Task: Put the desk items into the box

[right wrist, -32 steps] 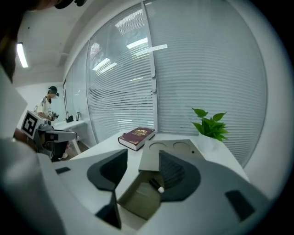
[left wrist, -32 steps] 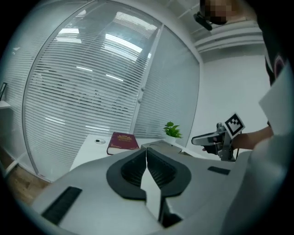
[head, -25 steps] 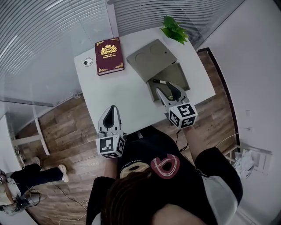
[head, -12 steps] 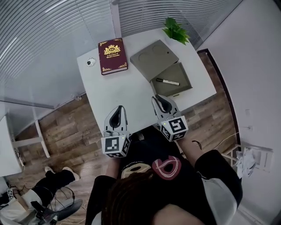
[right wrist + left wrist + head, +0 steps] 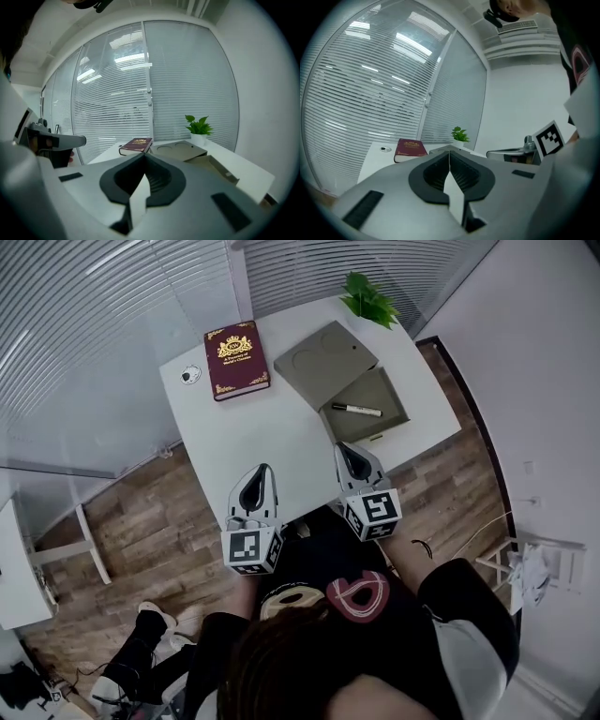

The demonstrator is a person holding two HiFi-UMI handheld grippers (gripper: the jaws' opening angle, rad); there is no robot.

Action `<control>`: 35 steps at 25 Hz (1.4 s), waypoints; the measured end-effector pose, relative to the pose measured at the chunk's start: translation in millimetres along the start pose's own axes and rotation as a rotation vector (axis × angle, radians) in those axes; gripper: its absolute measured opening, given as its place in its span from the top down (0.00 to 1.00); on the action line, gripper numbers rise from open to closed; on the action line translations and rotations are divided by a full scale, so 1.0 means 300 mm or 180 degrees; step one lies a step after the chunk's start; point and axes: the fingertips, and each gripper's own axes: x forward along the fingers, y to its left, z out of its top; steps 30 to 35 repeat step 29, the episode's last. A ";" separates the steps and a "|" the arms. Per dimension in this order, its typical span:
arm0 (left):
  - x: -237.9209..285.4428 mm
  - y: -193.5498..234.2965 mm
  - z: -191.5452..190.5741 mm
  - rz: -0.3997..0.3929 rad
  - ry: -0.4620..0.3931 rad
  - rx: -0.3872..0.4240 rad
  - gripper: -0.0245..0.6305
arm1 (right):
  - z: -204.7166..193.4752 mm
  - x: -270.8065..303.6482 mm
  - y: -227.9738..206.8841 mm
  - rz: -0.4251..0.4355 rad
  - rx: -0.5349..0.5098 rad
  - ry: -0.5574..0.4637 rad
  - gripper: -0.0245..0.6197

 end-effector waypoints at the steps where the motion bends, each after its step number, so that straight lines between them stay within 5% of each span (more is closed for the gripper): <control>1: 0.001 -0.004 -0.001 -0.0017 0.0004 0.0001 0.93 | -0.001 -0.003 -0.008 -0.0032 0.0006 0.0011 0.95; 35: 0.066 -0.021 -0.035 -0.0077 0.0115 0.0034 0.93 | -0.013 0.015 -0.063 -0.0069 -0.0215 0.0065 0.95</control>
